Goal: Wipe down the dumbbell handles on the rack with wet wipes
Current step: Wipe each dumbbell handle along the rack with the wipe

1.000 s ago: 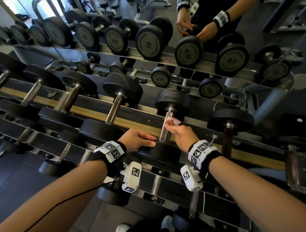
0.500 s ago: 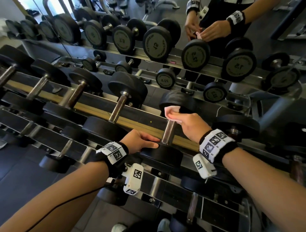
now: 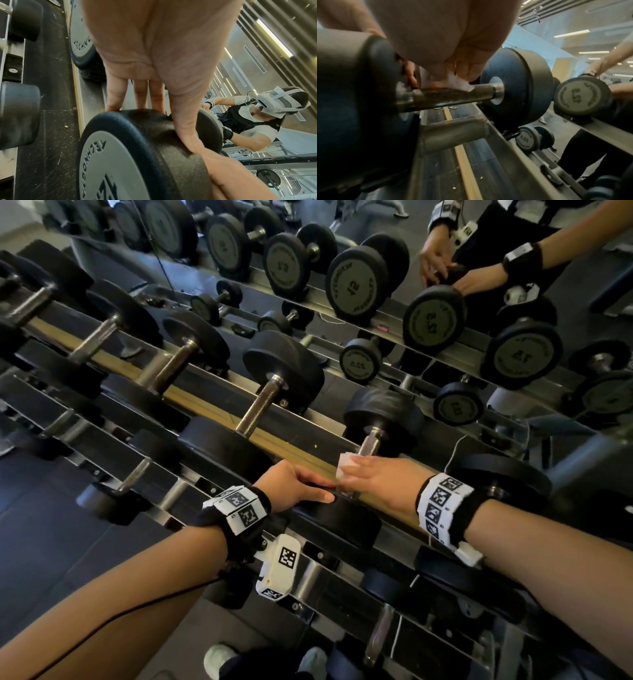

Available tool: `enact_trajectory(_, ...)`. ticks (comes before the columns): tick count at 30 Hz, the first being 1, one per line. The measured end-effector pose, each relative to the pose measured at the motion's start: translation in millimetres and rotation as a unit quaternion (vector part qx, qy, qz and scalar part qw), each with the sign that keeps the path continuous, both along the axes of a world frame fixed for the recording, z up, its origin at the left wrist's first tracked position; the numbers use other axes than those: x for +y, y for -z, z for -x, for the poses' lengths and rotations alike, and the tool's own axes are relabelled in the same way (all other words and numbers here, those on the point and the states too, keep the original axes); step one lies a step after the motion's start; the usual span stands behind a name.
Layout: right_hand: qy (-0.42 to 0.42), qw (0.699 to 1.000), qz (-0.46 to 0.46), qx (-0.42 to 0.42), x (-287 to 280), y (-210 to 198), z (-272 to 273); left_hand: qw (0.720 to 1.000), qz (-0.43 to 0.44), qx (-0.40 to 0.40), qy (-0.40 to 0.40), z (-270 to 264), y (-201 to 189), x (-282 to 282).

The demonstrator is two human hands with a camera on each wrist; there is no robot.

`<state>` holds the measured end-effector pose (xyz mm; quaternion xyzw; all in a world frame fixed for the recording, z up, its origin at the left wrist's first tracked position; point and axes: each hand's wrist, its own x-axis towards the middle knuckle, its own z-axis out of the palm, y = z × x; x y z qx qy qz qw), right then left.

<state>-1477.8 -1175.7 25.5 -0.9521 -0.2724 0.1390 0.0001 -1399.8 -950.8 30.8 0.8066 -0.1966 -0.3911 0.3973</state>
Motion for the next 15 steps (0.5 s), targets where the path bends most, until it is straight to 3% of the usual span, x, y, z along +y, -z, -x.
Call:
enact_trajectory(5, 0.154, 0.987, 0.015, 0.039, -20, -25, -15, 1.000, 0.006, 0.016, -0.013, 0, -1, 1)
enact_trajectory(11, 0.060, 0.994, 0.070, 0.054, -1, -12, 1, 1.000, -0.008, 0.013, -0.009, -1, 1, 0)
enact_trajectory(15, 0.193, 0.976, 0.006, 0.102, -16, -29, -14, 1.000, -0.016, 0.021, -0.007, -2, 0, 1)
